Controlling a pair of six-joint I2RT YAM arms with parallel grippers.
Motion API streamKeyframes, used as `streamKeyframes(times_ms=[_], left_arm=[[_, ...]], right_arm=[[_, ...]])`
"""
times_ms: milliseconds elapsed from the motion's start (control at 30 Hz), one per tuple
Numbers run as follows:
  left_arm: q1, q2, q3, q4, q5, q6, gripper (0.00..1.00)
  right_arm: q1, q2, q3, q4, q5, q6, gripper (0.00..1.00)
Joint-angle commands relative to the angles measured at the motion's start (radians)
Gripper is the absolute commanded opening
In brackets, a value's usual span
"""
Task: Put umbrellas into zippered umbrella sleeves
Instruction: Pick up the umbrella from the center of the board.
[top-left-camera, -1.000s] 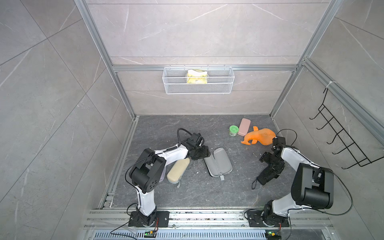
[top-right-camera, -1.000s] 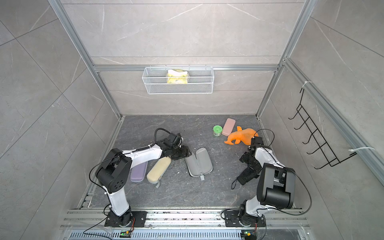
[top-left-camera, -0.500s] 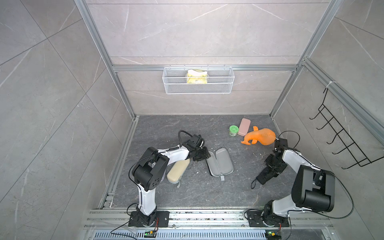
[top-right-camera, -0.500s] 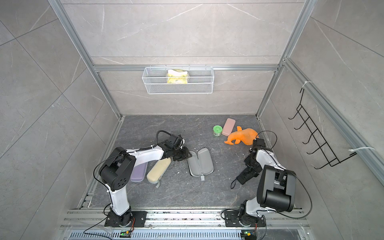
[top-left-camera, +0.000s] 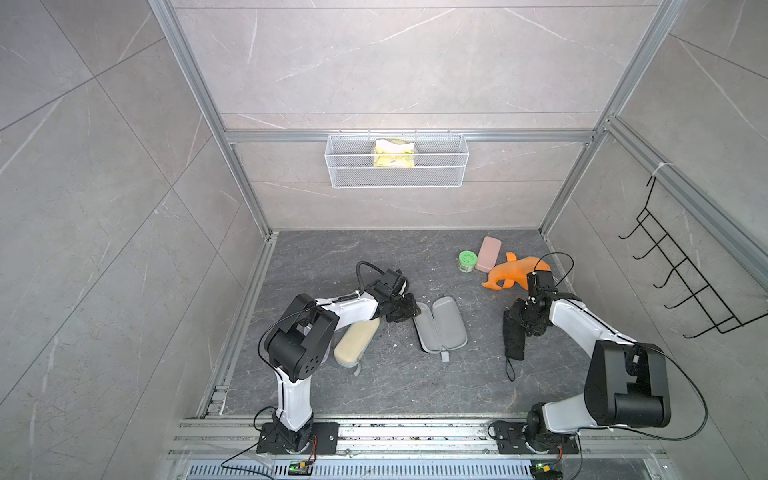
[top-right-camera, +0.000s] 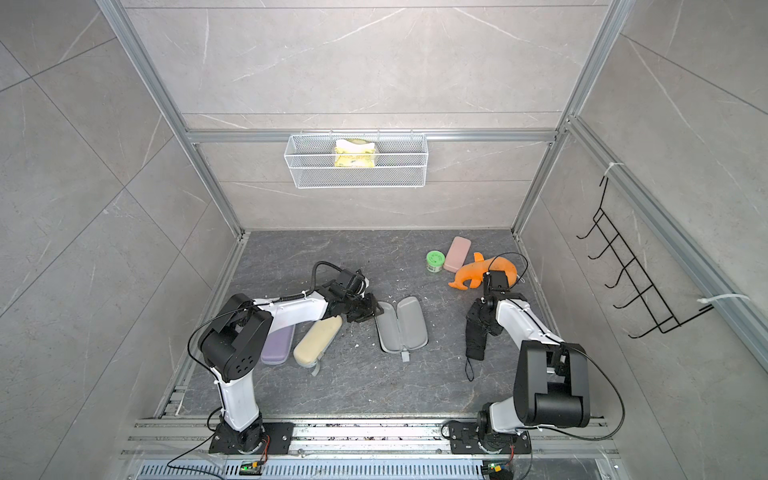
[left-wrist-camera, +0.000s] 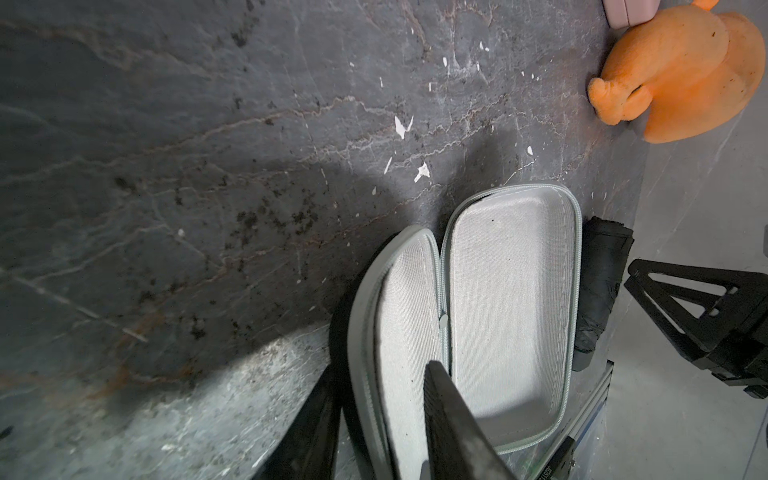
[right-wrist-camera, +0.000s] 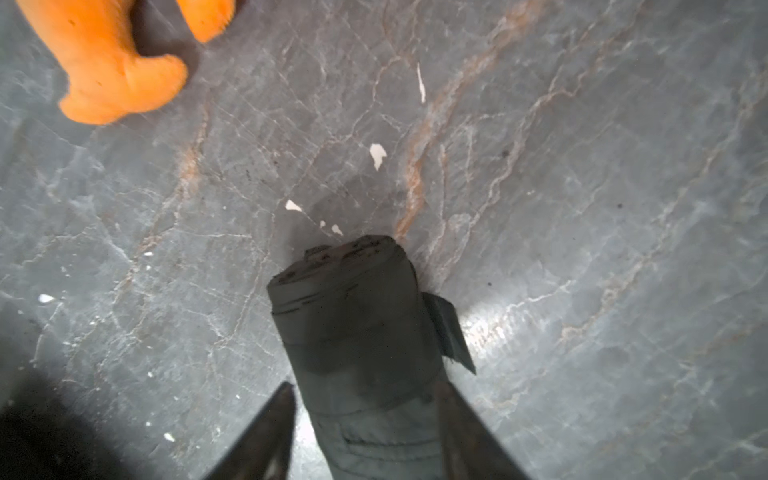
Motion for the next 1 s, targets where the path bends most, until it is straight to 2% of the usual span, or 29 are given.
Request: streamKeyframes(times_ms=[0, 67, 200, 367, 500, 600, 767, 867, 967], left_arm=[[-0.001, -0.004, -0.007, 0.023, 0.019, -0.008, 0.36], [-0.001, -0.005, -0.004, 0.024, 0.021, -0.008, 0.36], [-0.001, 0.001, 0.0, 0.023, 0.023, -0.008, 0.36], [-0.001, -0.003, -0.002, 0.017, 0.03, 0.0, 0.35], [-0.001, -0.003, -0.008, 0.02, 0.032, 0.004, 0.32], [-0.001, 0.003, -0.009, 0.033, 0.043, -0.004, 0.29], [-0.002, 0.009, -0.006, 0.044, 0.052, -0.009, 0.23], [-0.001, 0.01, -0.008, 0.047, 0.053, -0.015, 0.19], [-0.003, 0.002, -0.026, 0.073, 0.049, -0.037, 0.16]], right_arm=[[-0.005, 0.069, 0.081, -0.06, 0.028, -0.089, 0.73], [0.011, 0.104, 0.102, -0.062, -0.003, -0.105, 0.76], [0.05, 0.141, 0.091, -0.03, 0.014, -0.104, 0.85], [0.045, 0.229, 0.139, -0.038, 0.044, -0.101, 0.89], [0.045, 0.295, 0.172, -0.032, 0.04, -0.11, 0.87], [0.047, 0.316, 0.168, -0.019, 0.004, -0.108, 0.79], [0.081, 0.186, 0.118, 0.001, -0.015, -0.071, 0.51], [0.15, 0.062, 0.143, -0.041, -0.016, -0.032, 0.4], [0.254, -0.039, 0.195, -0.084, 0.002, 0.036, 0.32]])
